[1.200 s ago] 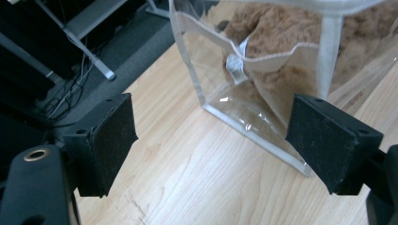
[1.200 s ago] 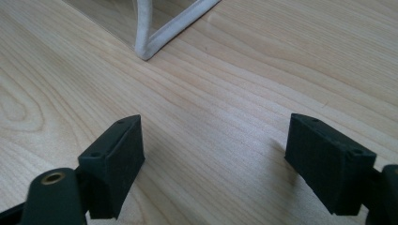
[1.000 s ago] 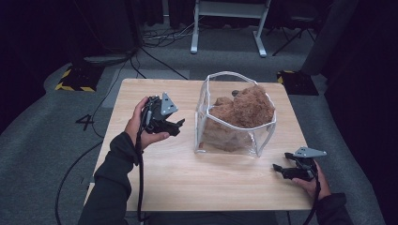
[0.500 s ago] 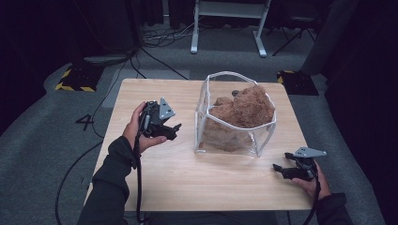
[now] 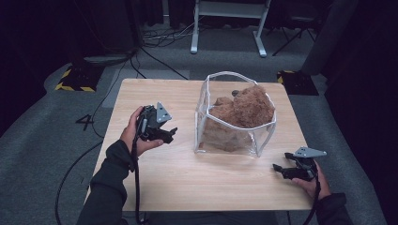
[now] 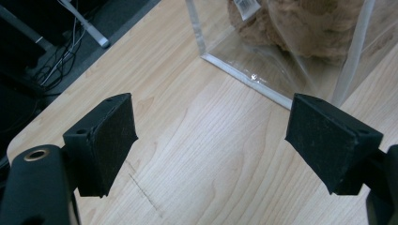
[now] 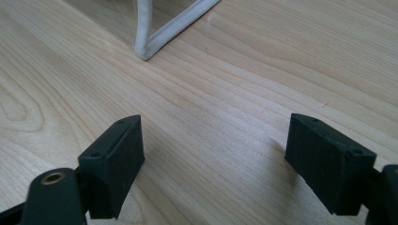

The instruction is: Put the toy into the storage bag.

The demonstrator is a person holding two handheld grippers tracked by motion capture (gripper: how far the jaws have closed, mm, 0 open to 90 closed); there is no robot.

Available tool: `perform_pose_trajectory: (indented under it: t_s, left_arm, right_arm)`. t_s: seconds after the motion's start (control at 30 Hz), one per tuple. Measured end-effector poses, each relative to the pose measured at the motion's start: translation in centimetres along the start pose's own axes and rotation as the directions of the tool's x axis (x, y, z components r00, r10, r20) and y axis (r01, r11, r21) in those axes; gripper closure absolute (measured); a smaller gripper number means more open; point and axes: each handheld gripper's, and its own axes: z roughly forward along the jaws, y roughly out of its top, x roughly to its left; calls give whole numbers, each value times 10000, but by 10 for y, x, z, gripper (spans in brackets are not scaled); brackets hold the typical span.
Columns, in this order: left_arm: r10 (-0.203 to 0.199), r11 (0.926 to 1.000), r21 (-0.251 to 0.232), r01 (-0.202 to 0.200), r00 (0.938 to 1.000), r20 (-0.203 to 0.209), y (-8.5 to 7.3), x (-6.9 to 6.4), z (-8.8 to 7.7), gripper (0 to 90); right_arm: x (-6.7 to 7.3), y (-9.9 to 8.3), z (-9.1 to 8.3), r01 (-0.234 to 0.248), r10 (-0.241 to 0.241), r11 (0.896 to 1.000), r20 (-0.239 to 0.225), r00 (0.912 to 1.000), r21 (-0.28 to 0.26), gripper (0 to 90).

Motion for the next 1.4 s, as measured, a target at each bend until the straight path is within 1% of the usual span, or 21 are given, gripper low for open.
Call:
perform_pose_trajectory:
  t_s: [0.07, 0.2, 0.23, 0.3, 0.53, 0.77, 1.0, 1.4]
  left_arm:
    - [-80, 10000, -6, 80, 10000, -11, -2, 0, 1, 165]
    - [-136, 9998, 170, 135, 9999, 89, -7, 1, 3, 165]
    - [-133, 9998, 170, 133, 9999, 38, -8, 0, 3, 165]
    - [-140, 9997, 205, 138, 9999, 73, -11, 0, 4, 165]
    - [-337, 9985, 425, 333, 9994, 86, -22, 1, 8, 165]
    - [-450, 9970, 628, 445, 9990, 65, -34, 2, 10, 164]
    - [-550, 9943, 924, 535, 9984, 141, -46, 1, 16, 165]
    - [-795, 9891, 1262, 759, 9966, 236, -65, 0, 23, 165]
  right_arm:
    - [0, 0, 0, -1, 1, 10000, 1, 10000, -1, 195]
    - [0, 0, 0, -6, 6, 10000, 0, 10000, 2, 195]
    - [0, 0, 0, -1, 1, 10000, -1, 10000, 2, 195]
    - [0, 0, 0, 0, 0, 10000, 1, 10000, 2, 195]
    - [0, 0, 0, -4, 4, 10000, -1, 10000, 1, 195]
    - [0, 0, 0, -5, 5, 10000, 1, 10000, 3, 195]
    - [0, 0, 0, -1, 1, 10000, 1, 10000, 1, 195]
    - [0, 0, 0, -1, 1, 10000, 1, 10000, 2, 195]
